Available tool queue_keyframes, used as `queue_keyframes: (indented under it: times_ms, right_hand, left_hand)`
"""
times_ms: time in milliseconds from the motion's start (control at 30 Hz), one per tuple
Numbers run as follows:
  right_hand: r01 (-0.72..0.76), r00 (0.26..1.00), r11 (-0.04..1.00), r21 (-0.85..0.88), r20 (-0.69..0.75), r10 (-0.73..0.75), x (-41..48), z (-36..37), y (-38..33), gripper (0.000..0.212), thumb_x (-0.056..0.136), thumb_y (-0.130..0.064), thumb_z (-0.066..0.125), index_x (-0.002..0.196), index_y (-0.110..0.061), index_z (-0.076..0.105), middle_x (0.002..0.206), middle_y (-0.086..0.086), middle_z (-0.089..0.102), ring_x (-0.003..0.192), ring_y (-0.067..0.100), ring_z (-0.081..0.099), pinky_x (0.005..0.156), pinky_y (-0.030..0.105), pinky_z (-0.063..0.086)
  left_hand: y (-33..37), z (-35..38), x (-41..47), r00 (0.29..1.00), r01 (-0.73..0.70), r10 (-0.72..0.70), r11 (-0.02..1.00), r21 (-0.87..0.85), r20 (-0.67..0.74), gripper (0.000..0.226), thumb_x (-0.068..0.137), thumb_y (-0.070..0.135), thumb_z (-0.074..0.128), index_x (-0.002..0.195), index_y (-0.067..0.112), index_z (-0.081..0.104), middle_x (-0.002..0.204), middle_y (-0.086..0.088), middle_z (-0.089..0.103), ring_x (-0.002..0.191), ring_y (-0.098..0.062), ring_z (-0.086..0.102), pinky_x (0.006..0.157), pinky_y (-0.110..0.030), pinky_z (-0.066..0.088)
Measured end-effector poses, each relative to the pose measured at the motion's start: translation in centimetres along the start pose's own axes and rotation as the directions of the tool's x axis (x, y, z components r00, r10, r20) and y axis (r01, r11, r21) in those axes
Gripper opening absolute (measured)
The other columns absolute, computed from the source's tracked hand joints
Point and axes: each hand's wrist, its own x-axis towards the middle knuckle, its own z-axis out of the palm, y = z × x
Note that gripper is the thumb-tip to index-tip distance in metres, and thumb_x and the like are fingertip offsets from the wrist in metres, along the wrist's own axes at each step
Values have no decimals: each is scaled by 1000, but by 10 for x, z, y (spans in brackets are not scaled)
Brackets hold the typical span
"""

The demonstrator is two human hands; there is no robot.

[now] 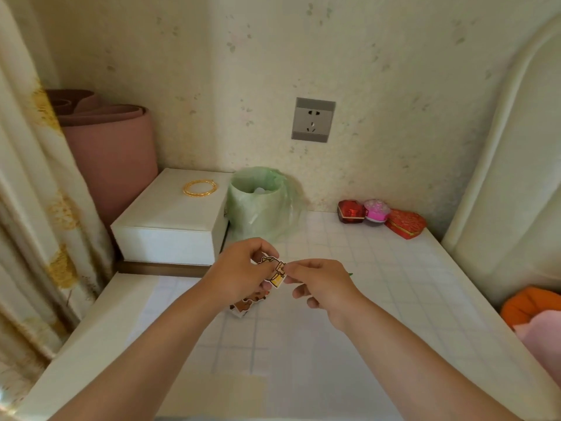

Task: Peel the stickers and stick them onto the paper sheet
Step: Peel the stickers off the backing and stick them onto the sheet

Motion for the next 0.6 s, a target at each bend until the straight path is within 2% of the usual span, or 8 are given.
queue_keyframes:
  times_ms: [100,167,233,300,333,433,600]
  right_hand:
    - [51,996,998,-46,-71,-55,4,-9,6,9,86,-21,72,82,-17,78,76,-3,75,55,12,58,51,21,38]
    - [95,990,992,-88,-98,-103,8,-12,10,11,85,-20,72,77,-17,78,77,3,76,54,13,57,56,23,44]
    - [106,988,990,-96,-105,-116,13,-15,12,11,84,-20,72,76,-15,78,80,8,76,54,13,56,57,23,46]
    - [77,992,996,-55,-92,-82,19,-20,9,13,86,-25,73,82,-14,77,78,2,76,54,12,57,51,21,41]
    - [53,996,998,-15,-74,-54,23,-24,6,14,88,-27,72,85,-14,77,78,0,77,54,11,58,49,22,38]
    - [40,999,998,40,5,-40,32,-35,-1,10,89,-25,71,90,-18,77,79,-4,75,56,11,60,49,21,36]
    - [199,978,970,-136,-36,-206,46,-56,-10,6,86,-17,74,81,-18,78,81,3,76,55,10,59,44,14,40]
  left_hand:
    - [2,17,9,1000,-14,14,996,86,-2,7,90,17,66,90,24,66,83,-2,64,63,-18,73,69,-46,60]
    - [3,24,15,1000,-26,26,985,172,2,6,88,21,68,89,26,65,84,-1,68,64,-15,72,70,-40,59]
    - [5,29,21,999,-35,36,981,193,-3,6,86,22,72,87,25,67,82,-2,70,61,-11,69,62,-31,57]
    - [5,34,29,999,-31,36,985,170,-30,5,85,20,72,85,23,69,78,-2,71,58,-8,66,52,-20,51]
    - [6,36,33,998,-29,37,988,154,-51,4,86,20,72,84,23,69,79,-3,71,60,-9,67,52,-19,50]
    - [9,41,43,993,-35,44,996,83,-106,4,86,19,72,85,21,70,80,-3,71,68,-19,71,66,-35,60]
    - [21,52,51,993,-80,77,996,-34,-88,7,86,15,74,91,15,70,79,-3,69,58,-14,70,68,-37,61]
